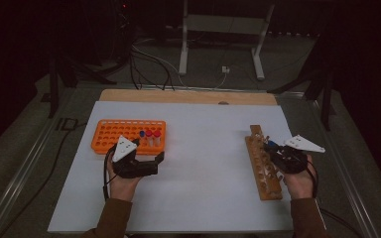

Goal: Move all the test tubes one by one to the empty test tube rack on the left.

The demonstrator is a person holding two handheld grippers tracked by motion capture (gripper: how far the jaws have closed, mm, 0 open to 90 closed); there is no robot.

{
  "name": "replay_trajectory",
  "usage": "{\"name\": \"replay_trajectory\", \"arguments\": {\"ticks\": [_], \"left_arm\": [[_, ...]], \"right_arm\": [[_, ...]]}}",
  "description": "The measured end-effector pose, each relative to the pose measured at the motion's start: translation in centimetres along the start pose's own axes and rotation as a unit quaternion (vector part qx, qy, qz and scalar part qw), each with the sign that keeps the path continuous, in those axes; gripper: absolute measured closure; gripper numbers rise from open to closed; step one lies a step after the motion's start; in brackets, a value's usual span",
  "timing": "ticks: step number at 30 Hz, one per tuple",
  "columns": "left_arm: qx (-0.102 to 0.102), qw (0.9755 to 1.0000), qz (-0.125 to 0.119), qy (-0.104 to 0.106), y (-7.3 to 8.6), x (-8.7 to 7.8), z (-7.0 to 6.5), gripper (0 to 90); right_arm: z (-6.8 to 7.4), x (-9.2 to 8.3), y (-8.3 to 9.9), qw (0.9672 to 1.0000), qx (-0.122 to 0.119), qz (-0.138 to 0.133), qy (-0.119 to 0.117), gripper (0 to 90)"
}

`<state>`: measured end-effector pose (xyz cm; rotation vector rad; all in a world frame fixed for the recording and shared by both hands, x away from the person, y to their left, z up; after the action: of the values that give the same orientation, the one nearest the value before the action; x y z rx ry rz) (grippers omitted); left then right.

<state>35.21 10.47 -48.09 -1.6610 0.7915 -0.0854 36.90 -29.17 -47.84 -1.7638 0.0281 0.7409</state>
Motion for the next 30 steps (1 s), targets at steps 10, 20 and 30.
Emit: {"name": "replay_trajectory", "arguments": {"ticks": [10, 20, 30], "left_arm": [[0.007, 0.9999, 0.006, 0.005, 0.1, 0.3, -0.8, 0.5], [0.022, 0.9997, 0.005, 0.007, -0.1, 0.3, -1.7, 0.6], [0.037, 0.9993, 0.004, 0.010, -0.1, 0.7, -3.3, 0.8]], "right_arm": [[-0.1, -1.7, -1.4, 0.9996, 0.002, -0.027, 0.003, 76.4], [0.5, -3.9, -3.6, 0.9978, -0.005, -0.066, 0.002, 76.4], [3.6, -2.7, -3.7, 0.9973, -0.016, -0.055, -0.046, 76.3]]}}
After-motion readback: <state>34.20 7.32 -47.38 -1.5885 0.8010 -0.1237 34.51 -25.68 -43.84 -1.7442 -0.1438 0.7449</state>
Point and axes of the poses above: each handheld gripper's, and its own axes: x roughly forward along the jaws, y roughly out of its underside, z roughly to its left, the point moved 8 cm from there along x, roughly forward along the jaws, and after that the axes turned 8 degrees about -x, right-handed, at the moved point
